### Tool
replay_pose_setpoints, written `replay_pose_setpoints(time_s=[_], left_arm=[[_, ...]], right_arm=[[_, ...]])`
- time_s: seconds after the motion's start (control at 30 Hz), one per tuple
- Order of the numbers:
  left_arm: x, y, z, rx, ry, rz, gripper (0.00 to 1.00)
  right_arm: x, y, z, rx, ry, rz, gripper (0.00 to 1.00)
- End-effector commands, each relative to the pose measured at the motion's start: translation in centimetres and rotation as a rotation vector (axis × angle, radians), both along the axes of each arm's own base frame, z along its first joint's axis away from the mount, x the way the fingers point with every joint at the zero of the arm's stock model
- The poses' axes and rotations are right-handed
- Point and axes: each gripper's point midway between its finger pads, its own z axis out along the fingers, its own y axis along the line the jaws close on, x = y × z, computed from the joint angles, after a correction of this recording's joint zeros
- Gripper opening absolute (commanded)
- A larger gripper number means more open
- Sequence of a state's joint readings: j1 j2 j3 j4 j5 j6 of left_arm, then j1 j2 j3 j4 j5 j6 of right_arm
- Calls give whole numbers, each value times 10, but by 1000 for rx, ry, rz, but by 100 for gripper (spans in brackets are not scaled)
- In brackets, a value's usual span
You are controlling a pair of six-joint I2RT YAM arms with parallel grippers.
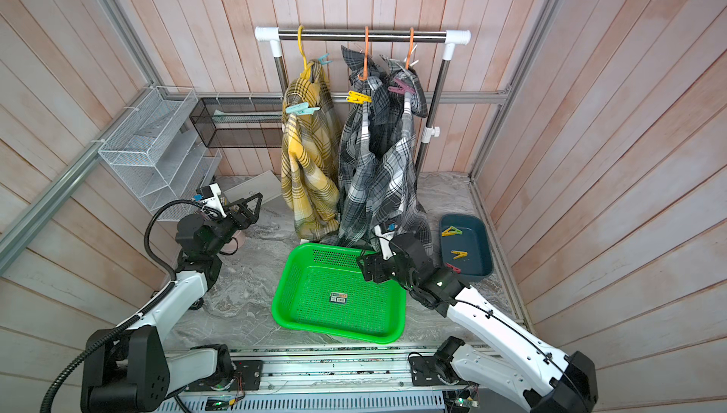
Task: Remove the clothespins securing long-sleeve shirts to the hanger
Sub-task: Pick up the hanger from the clothesline.
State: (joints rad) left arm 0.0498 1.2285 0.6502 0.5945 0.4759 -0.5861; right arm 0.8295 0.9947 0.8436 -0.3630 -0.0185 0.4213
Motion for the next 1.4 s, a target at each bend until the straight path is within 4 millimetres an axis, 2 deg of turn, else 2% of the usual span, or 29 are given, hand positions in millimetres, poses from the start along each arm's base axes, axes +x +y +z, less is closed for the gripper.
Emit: replay_pose_setpoints(time_s=[0.0, 0.13, 0.23, 0.33, 0.4, 0.5, 0.7, 0.93, 1.2, 1.37], left_arm=[[-1, -4, 17, -3, -38, -28, 100], [-3, -2, 15, 4, -37, -19, 100], [-4, -1, 16, 5, -39, -14, 100], [-5, 0, 18, 2, -50, -6, 100], [-5, 0, 23, -4, -73, -3, 100], [-3, -5, 30, -11, -92, -37, 100], [7, -20, 35, -76, -108, -122, 100], [22, -65, 32, -23, -102, -201, 100], [26, -109, 26, -26, -85, -291, 99], [25, -136, 18, -24, -70, -341, 99]], right_arm=[[-10, 37, 32, 45, -81, 89, 83], [2, 60, 70, 135, -178, 61, 84], [12, 70, 112, 177, -331, 16, 85], [8, 78, 157, 174, -554, -15, 92], [12, 78, 185, 218, -607, -50, 95], [15, 90, 219, 219, -656, -29, 96], [51, 101, 246, 121, -744, -118, 98], [79, 112, 285, 191, -758, -109, 98], [113, 123, 304, 231, -724, -109, 89], [125, 128, 302, 216, -710, -99, 84]])
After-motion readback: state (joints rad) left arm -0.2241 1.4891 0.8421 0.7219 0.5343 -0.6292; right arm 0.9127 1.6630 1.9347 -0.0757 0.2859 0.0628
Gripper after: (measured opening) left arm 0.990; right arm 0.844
